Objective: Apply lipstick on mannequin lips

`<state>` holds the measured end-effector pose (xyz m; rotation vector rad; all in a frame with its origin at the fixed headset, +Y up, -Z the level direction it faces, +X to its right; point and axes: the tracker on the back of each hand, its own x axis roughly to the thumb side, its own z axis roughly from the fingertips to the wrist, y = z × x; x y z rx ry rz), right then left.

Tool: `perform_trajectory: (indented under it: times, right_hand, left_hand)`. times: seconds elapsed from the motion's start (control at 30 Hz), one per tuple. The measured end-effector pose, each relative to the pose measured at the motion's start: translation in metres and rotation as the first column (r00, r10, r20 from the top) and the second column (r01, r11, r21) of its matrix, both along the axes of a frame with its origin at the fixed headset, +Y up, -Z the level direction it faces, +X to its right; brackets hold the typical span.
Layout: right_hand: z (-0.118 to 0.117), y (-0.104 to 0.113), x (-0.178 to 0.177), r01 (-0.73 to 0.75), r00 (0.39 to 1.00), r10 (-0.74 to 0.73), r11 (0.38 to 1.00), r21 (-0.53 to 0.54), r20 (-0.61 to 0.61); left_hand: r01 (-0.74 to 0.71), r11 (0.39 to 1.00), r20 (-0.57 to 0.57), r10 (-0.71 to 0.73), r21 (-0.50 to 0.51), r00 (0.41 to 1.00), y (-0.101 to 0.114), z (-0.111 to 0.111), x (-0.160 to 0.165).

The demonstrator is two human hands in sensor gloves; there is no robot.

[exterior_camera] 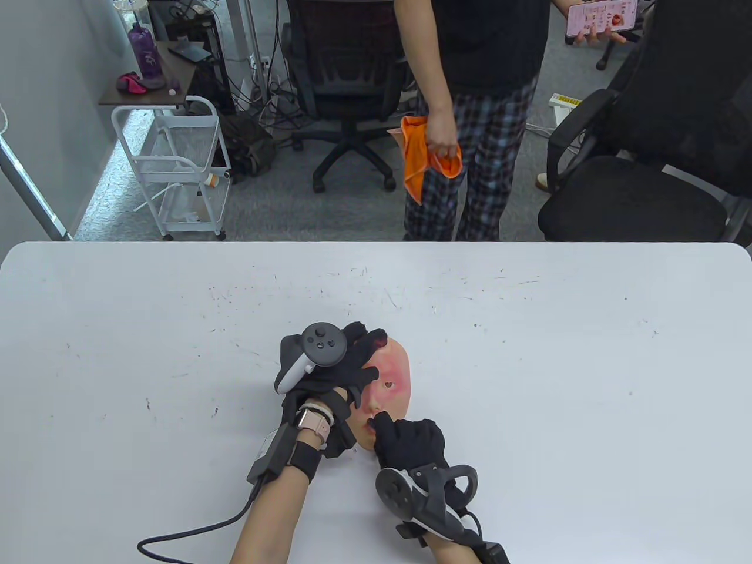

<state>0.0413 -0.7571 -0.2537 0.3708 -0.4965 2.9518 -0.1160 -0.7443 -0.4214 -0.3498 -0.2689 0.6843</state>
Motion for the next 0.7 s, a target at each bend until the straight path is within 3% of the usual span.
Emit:
perform_trajectory:
  times: [0.5, 0.7]
  right_hand:
    - [0.0, -0.001, 0.012, -0.011, 0.999, 0.013, 0.999, -0.052, 0.037]
    - [0.0, 0.0, 0.008, 0.046, 0.999, -0.048, 0.996, -0.081, -0.021]
  left_hand:
    - [-0.001, 1.0, 0.0, 0.001, -0.001, 1.0, -0.001, 0.0, 0.0]
    - [-0.002, 1.0, 0.002, 0.002, 0.0, 1.0, -0.001, 0.0, 0.0]
